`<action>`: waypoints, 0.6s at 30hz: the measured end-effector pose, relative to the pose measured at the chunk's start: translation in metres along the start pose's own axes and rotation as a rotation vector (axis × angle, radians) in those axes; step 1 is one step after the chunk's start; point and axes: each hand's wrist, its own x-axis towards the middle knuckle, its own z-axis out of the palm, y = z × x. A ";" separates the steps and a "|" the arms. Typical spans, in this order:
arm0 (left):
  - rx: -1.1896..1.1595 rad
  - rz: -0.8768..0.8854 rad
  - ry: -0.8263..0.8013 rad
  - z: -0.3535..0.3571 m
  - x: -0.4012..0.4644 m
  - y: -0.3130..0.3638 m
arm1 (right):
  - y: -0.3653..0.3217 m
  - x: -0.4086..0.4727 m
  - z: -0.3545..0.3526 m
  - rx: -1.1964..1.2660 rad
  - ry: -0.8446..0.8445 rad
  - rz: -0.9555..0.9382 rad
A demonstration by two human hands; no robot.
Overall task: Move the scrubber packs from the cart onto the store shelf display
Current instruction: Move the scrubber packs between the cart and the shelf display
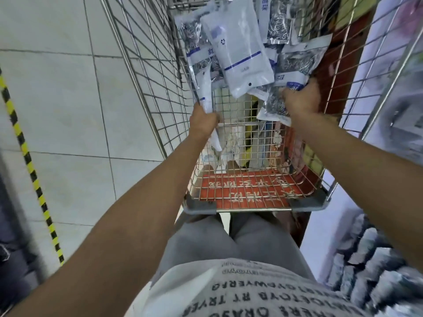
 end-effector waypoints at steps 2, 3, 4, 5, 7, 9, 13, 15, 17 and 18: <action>-0.171 -0.024 -0.098 -0.017 -0.026 0.011 | -0.002 -0.026 -0.014 0.079 -0.034 -0.005; -0.248 -0.037 -0.151 -0.026 -0.040 0.017 | -0.003 -0.039 -0.021 0.119 -0.048 -0.015; -0.329 -0.053 -0.216 -0.034 -0.056 0.023 | -0.005 -0.054 -0.029 0.168 -0.068 -0.019; -0.393 -0.065 -0.284 -0.043 -0.073 0.031 | -0.007 -0.069 -0.038 0.223 -0.094 -0.027; -0.462 -0.097 -0.383 -0.059 -0.105 0.042 | -0.011 -0.101 -0.056 0.312 -0.145 -0.021; -0.476 -0.129 -0.458 -0.076 -0.137 0.054 | -0.015 -0.135 -0.076 0.410 -0.191 -0.015; -0.361 -0.112 -0.563 -0.105 -0.193 0.072 | -0.015 -0.195 -0.116 0.582 -0.206 -0.038; -0.324 -0.062 -0.566 -0.117 -0.212 0.074 | -0.007 -0.221 -0.136 0.654 -0.186 -0.052; -0.300 -0.007 -0.615 -0.128 -0.229 0.075 | 0.007 -0.246 -0.153 0.731 -0.148 -0.068; -0.274 0.026 -0.642 -0.130 -0.237 0.075 | 0.016 -0.259 -0.160 0.767 -0.121 -0.078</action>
